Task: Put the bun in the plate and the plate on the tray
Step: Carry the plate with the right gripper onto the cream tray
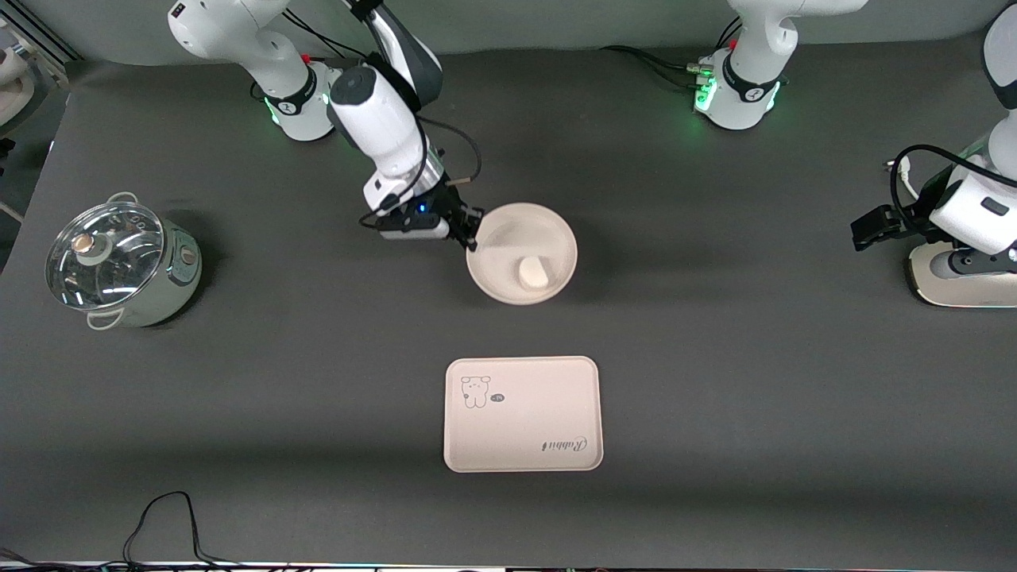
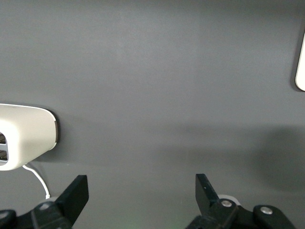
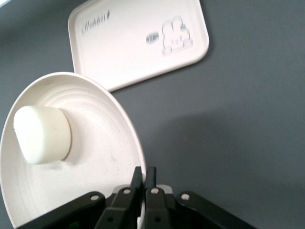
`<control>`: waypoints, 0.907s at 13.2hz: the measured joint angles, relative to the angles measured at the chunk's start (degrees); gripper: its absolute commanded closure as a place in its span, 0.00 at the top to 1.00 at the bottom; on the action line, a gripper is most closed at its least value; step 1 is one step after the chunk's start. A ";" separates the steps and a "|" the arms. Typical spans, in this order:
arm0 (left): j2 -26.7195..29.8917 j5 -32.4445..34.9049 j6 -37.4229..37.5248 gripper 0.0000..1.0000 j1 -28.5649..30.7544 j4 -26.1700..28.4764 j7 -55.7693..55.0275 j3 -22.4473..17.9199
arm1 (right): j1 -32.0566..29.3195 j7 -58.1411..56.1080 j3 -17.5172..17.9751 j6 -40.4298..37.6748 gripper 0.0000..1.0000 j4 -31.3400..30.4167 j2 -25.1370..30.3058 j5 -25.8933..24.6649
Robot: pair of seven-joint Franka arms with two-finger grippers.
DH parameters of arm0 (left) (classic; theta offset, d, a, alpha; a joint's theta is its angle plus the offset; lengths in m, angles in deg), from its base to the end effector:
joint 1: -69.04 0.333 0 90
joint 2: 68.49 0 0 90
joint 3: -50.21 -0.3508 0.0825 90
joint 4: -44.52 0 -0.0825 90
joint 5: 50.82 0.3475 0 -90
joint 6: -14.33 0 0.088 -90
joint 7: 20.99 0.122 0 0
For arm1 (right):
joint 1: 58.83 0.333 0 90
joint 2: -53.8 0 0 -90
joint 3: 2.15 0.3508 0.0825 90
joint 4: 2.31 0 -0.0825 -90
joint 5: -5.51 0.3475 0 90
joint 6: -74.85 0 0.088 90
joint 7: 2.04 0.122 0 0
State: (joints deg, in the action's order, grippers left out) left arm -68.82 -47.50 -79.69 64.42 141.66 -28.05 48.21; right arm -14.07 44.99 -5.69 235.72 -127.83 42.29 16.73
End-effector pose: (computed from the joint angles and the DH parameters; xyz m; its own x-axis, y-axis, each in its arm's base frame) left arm 0.5201 -0.0172 0.5931 0.9959 0.0732 -0.0528 0.0698 -0.9955 -0.0646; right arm 0.4388 0.3751 0.3860 0.9382 -0.2951 0.1806 -0.2130 -0.9040 -0.3708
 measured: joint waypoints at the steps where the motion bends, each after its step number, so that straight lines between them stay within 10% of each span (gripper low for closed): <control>1: 0.00 0.00 0.00 1.00 0.00 0.00 0.00 0.00 | -1.63 -0.75 -0.05 -0.61 0.00 4.44 -3.67 0.00; 8: 0.00 0.00 0.01 1.00 -0.01 -0.01 0.01 0.03 | -10.77 -3.02 -0.22 -18.31 0.00 45.58 -30.09 0.07; 12: 0.00 0.00 0.01 1.00 -0.01 -0.02 0.01 0.03 | -11.39 -3.06 -0.18 -19.01 0.00 56.32 -39.75 0.08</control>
State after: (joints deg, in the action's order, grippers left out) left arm -68.82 -47.49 -79.68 64.41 141.65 -28.04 48.23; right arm -25.46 41.93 -5.87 216.71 -71.51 2.54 16.81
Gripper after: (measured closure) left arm 0.000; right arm 0.956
